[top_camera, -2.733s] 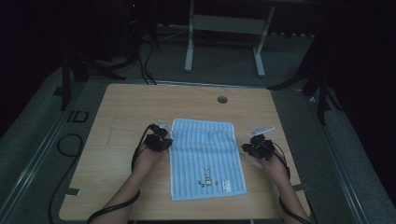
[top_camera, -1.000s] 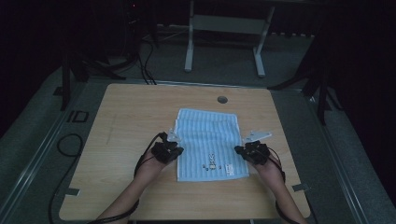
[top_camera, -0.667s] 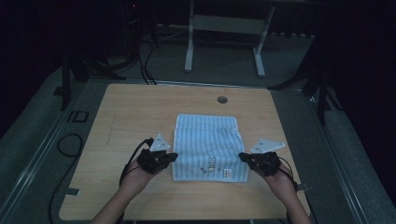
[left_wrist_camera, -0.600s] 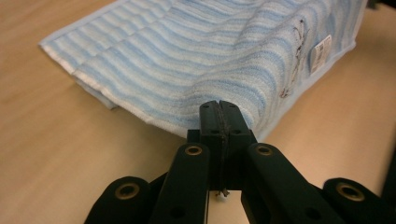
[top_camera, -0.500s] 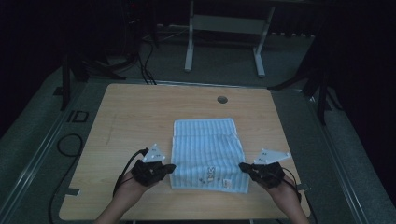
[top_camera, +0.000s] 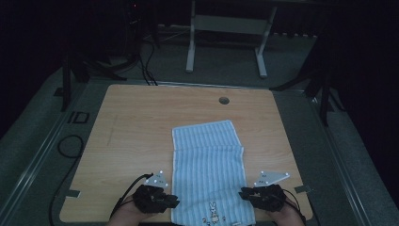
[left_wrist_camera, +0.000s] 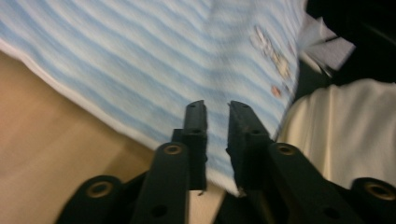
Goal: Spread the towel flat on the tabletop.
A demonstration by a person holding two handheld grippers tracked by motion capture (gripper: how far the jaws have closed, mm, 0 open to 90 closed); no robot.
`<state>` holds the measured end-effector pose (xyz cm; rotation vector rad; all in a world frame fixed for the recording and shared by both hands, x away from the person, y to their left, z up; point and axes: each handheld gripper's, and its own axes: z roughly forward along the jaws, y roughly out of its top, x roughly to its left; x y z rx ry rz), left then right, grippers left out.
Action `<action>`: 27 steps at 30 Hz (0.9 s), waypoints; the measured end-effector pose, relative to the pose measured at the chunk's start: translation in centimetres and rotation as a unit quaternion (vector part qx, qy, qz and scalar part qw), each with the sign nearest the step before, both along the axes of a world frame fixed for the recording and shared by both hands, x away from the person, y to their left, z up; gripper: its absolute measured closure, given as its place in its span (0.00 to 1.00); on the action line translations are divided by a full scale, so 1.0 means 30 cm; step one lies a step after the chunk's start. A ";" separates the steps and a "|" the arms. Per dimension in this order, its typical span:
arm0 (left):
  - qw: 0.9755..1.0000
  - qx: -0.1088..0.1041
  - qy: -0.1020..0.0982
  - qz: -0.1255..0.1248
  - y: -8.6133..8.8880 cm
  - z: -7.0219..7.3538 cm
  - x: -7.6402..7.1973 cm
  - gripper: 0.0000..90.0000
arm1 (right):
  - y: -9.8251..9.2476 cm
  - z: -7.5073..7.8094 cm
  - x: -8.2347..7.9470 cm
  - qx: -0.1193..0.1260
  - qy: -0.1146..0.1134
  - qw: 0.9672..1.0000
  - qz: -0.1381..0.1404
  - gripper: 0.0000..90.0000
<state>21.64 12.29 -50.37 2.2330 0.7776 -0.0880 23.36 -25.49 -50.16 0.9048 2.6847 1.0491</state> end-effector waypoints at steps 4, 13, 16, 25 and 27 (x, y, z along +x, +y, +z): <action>1.000 0.013 -0.016 0.016 -0.017 -0.003 0.055 0.77 | 0.009 0.020 0.048 0.001 -0.017 1.000 -0.003 0.77; 0.997 0.061 -0.003 0.045 -0.069 -0.107 0.169 0.75 | 0.056 -0.065 0.204 -0.017 -0.011 1.000 -0.011 0.73; 0.996 0.071 -0.005 0.048 -0.075 -0.118 0.190 0.75 | 0.070 -0.100 0.237 -0.038 -0.013 0.999 -0.012 0.72; 0.995 0.074 -0.009 0.069 -0.075 -0.122 0.300 0.76 | 0.072 -0.133 0.334 -0.049 -0.024 0.998 -0.027 0.70; 0.994 0.078 -0.013 0.075 -0.076 -0.121 0.335 0.76 | 0.073 -0.134 0.363 -0.051 -0.029 0.998 -0.034 0.69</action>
